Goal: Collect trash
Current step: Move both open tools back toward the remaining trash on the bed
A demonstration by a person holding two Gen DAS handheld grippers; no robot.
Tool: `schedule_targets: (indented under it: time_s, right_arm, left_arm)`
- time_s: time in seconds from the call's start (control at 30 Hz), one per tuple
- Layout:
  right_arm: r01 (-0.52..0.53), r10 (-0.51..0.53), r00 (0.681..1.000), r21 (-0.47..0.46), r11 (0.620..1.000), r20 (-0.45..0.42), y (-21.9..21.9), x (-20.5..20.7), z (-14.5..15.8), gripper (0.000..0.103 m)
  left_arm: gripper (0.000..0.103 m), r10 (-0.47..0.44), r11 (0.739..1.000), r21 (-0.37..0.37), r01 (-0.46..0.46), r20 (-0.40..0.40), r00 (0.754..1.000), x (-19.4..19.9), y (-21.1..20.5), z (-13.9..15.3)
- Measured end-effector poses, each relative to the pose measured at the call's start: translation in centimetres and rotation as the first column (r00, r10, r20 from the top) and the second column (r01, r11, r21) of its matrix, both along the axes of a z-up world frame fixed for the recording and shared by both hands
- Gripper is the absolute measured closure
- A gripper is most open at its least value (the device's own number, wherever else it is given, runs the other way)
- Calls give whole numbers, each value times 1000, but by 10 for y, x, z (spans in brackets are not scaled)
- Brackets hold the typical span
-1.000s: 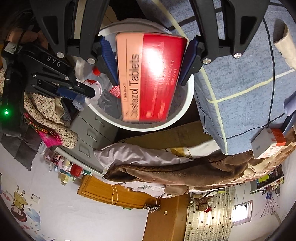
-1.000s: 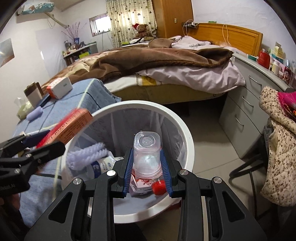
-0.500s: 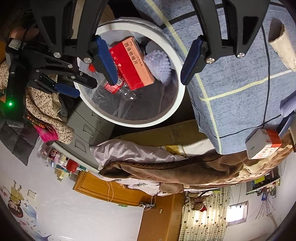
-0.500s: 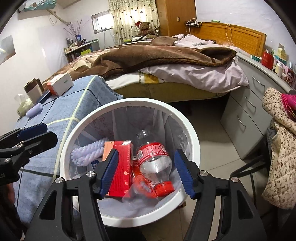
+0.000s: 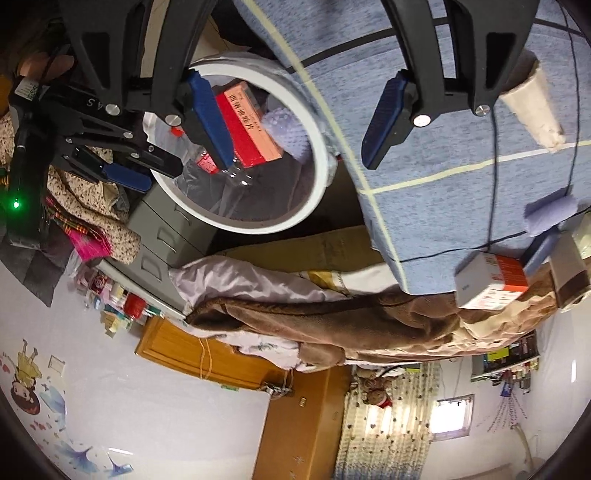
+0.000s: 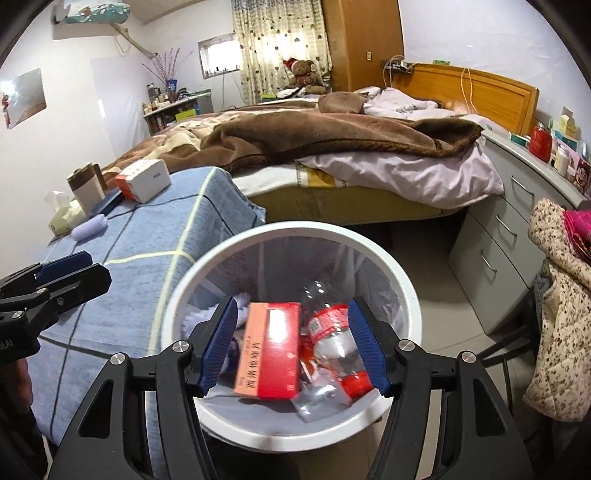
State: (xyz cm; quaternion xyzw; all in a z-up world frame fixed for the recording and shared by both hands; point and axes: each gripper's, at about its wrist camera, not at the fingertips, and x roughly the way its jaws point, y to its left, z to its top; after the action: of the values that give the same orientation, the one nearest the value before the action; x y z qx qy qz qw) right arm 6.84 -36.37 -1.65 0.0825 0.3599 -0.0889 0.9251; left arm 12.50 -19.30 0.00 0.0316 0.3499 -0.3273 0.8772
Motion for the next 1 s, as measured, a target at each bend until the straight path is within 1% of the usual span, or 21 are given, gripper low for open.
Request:
schedule_targets:
  time_s: [0.2,0.43,0.5,0.7,0.83,0.9,1.0]
  right_arm:
    - [-40,40,998,3,999,39,23,3,8,39]
    - [-108,107,992,3,994,68,59,11,13,38]
    - [-131,130,989,12,991,74,70,16,13,37]
    - [-195,193,979,23,981,72,103,31,10,37]
    - [-243,241,968,38,969,66,126,41,7,37]
    - [-266,264,963,34,963,55,138,47,4,37]
    - [-303,301,953,31,953,41,156,54,0,37]
  left_arm:
    - [27,57,998,-8,-57,21,998,0,32,7]
    - [22,151,988,-20,-150,47,987,2,86,15]
    - [20,183,983,-18,-182,50,982,4,103,15]
    - [19,260,966,-14,-260,51,964,12,151,15]
    - [19,323,946,-12,-323,56,945,18,184,13]
    - [19,348,938,-20,-347,49,936,21,201,12]
    - [19,381,924,-12,-381,50,923,28,220,10]
